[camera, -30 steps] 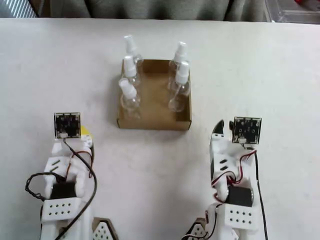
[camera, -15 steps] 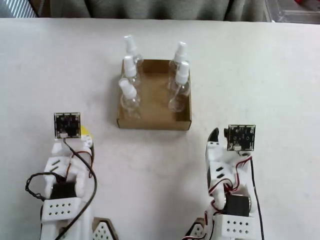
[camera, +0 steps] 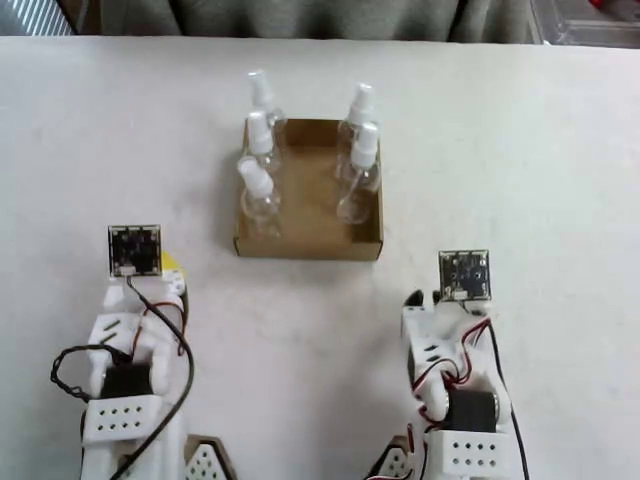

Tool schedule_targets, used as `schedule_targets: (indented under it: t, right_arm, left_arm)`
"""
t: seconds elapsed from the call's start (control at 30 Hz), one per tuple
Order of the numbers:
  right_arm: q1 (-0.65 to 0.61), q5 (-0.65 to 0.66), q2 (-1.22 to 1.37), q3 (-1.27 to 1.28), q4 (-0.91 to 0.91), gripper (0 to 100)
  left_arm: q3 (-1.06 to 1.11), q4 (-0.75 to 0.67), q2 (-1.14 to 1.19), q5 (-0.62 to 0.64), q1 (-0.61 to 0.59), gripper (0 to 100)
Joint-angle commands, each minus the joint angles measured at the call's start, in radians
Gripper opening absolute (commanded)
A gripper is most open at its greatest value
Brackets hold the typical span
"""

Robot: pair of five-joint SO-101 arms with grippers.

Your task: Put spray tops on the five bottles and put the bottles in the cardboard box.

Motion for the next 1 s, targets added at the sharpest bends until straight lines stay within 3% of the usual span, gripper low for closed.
schedule_targets:
  t: [0.0,0.27,0.67,0.97]
  right_arm:
    - [-0.012,0.003,-0.015,0.009,0.077,4.9]
    - [-0.013,0.003,-0.015,0.009,0.242,5.0]
    - [-0.013,0.003,-0.015,0.009,0.24,5.0]
    - [-0.013,0.003,-0.015,0.009,0.24,5.0]
  left_arm:
    - [-0.003,-0.018,0.007,-0.008,-0.004,2]
    - [-0.003,-0.017,0.007,-0.008,-0.004,2]
    - [-0.023,-0.002,0.001,-0.006,0.004,2]
    - [-0.241,0.299,0.001,-0.002,0.047,2]
